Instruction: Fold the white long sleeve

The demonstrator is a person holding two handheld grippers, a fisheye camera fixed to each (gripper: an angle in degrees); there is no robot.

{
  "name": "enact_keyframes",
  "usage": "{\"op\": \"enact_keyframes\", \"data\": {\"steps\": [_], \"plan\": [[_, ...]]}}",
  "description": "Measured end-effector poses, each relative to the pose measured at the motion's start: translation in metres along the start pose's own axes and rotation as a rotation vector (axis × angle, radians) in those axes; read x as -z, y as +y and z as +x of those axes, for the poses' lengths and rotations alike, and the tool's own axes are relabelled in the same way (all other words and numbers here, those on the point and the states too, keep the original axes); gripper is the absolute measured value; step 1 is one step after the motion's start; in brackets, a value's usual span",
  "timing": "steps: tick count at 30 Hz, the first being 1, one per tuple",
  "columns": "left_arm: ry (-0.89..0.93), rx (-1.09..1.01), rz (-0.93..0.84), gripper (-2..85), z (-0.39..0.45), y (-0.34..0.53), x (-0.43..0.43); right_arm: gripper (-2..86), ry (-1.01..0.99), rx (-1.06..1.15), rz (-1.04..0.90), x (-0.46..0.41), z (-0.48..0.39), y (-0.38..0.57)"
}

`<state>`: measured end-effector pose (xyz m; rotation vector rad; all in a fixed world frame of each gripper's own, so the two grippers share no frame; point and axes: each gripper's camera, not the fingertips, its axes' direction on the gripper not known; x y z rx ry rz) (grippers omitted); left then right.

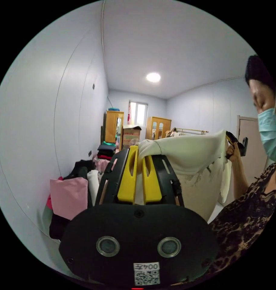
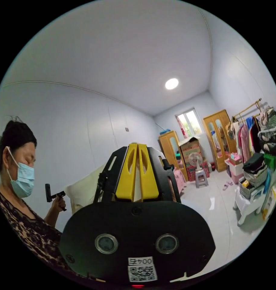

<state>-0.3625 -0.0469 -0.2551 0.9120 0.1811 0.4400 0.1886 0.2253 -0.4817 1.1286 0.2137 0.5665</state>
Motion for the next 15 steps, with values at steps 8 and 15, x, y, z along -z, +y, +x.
{"op": "enact_keyframes", "data": {"steps": [8,15], "plan": [[-0.039,0.121,-0.499,5.2,-0.114,0.052,-0.288,8.3,0.057,-0.104,-0.612,-0.293,0.124,0.054],[-0.066,0.305,-0.583,18.1,-0.162,0.118,-0.386,14.0,0.278,0.066,-0.637,-0.399,0.131,0.103]]}}
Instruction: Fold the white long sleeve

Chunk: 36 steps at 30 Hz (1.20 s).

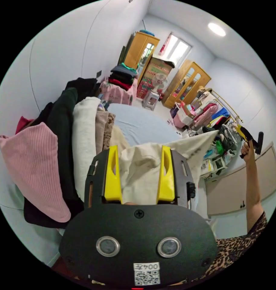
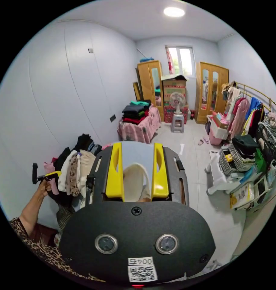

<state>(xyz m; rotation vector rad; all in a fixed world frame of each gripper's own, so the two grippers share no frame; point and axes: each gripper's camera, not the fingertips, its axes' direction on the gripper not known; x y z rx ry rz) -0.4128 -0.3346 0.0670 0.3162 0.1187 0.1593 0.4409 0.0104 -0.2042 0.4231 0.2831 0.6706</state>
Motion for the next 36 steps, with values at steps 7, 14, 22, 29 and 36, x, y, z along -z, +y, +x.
{"op": "enact_keyframes", "data": {"steps": [7,14,22,29,36], "plan": [[0.072,-0.144,-0.149,15.0,-0.02,0.09,-0.075,9.1,-0.119,0.036,-0.139,-0.077,0.005,0.111],[0.185,0.06,-0.411,12.4,-0.051,0.269,-0.175,7.0,-0.249,-0.307,-0.509,-0.159,0.029,0.327],[0.201,0.377,-0.389,13.4,-0.079,0.356,-0.238,6.8,-0.293,-0.618,-0.645,-0.164,0.044,0.451],[0.236,0.473,-0.322,13.7,-0.1,0.363,-0.269,6.7,-0.287,-0.617,-0.598,-0.173,0.055,0.457],[0.275,0.495,-0.341,6.3,-0.107,0.373,-0.295,6.6,-0.285,-0.651,-0.547,-0.175,0.075,0.469]]}}
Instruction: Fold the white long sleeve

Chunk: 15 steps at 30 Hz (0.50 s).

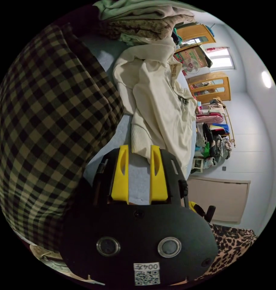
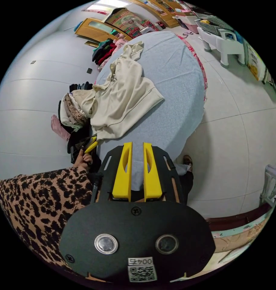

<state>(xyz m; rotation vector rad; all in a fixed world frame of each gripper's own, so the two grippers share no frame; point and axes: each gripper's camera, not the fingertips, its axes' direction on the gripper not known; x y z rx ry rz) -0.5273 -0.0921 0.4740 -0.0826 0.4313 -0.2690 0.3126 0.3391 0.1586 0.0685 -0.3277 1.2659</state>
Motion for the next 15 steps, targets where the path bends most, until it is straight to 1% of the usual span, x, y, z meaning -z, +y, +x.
{"op": "enact_keyframes", "data": {"steps": [3,8,12,15], "plan": [[-0.086,-0.039,0.049,3.2,0.011,0.007,0.012,6.8,-0.02,-0.008,0.032,0.003,0.012,-0.006],[-0.068,-0.119,0.084,2.2,0.029,0.03,0.047,7.5,-0.112,-0.054,0.114,0.011,0.04,-0.029],[-0.038,-0.057,0.108,2.0,0.013,0.052,0.077,8.1,-0.227,-0.151,0.146,0.013,0.076,-0.055],[-0.005,0.007,0.097,1.9,-0.003,0.062,0.086,8.2,-0.21,-0.147,0.117,0.011,0.087,-0.072]]}}
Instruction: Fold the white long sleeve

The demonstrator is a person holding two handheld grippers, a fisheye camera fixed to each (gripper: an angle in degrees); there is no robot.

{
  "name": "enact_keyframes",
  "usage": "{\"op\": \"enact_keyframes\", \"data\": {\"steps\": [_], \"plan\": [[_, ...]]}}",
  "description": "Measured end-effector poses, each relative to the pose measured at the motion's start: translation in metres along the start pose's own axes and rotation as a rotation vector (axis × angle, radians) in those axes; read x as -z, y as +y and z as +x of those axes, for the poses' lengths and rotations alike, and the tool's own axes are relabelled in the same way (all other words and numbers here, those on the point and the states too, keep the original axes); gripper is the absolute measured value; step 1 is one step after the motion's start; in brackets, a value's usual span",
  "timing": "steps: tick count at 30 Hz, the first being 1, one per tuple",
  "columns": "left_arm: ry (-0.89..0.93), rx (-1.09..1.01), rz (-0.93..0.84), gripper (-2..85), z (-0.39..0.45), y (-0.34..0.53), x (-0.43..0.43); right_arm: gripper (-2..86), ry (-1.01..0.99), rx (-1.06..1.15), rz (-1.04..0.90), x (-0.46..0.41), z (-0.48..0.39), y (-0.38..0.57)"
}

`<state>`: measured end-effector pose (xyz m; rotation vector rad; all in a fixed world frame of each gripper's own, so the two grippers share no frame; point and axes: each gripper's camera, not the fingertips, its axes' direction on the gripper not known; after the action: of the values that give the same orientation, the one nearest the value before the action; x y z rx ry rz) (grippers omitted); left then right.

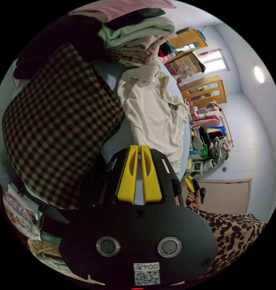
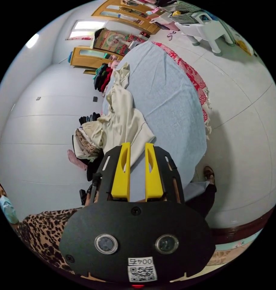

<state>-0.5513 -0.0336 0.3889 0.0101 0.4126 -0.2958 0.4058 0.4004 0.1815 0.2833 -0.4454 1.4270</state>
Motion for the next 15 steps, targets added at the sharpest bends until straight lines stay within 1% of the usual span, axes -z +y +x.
{"op": "enact_keyframes", "data": {"steps": [10,15], "plan": [[-0.008,-0.007,-0.013,2.0,0.005,0.011,0.023,9.4,0.119,0.06,-0.113,0.005,0.01,-0.019],[-0.01,-0.018,-0.018,2.0,0.01,0.012,0.039,9.0,0.039,0.061,-0.143,0.022,0.015,-0.006]]}}
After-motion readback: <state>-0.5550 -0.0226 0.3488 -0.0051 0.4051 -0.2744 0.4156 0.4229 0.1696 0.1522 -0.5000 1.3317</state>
